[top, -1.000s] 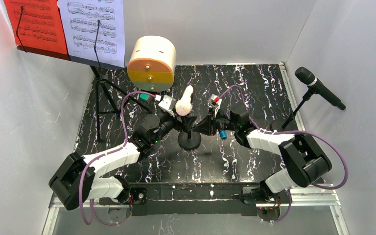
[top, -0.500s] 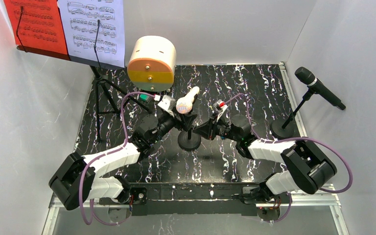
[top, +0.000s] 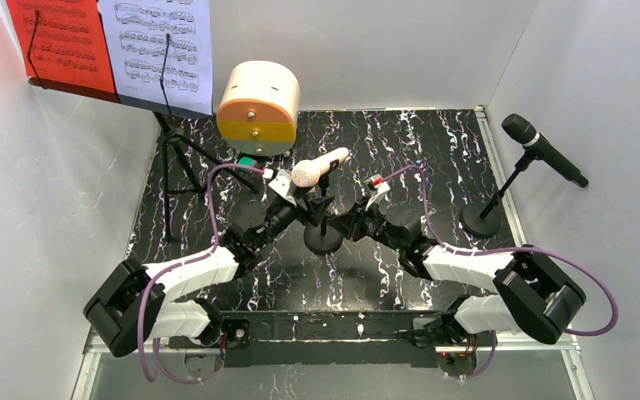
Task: Pack up the instrument practice props
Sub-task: Unscrew the knob on the microphone stand.
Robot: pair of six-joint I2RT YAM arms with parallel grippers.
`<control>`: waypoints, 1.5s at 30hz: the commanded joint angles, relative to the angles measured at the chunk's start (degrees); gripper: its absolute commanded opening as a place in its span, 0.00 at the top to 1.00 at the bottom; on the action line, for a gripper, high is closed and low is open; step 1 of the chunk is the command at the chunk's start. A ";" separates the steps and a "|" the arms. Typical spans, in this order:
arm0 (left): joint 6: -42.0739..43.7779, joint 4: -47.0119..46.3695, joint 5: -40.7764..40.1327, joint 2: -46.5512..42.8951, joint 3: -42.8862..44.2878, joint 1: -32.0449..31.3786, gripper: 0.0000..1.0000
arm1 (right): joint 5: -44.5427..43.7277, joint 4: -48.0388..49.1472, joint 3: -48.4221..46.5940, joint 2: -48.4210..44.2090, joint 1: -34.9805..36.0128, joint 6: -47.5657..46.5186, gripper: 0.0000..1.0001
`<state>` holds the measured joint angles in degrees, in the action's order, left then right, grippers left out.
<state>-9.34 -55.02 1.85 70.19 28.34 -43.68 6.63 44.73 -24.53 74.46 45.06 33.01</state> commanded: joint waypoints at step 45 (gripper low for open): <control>-0.25 -6.09 1.97 0.33 -4.67 -1.27 1.00 | 8.07 -15.81 -7.44 -6.29 0.94 -27.47 0.32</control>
<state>-7.90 -64.88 3.20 72.05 24.10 -45.12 13.32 29.41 -28.29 67.55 46.50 8.27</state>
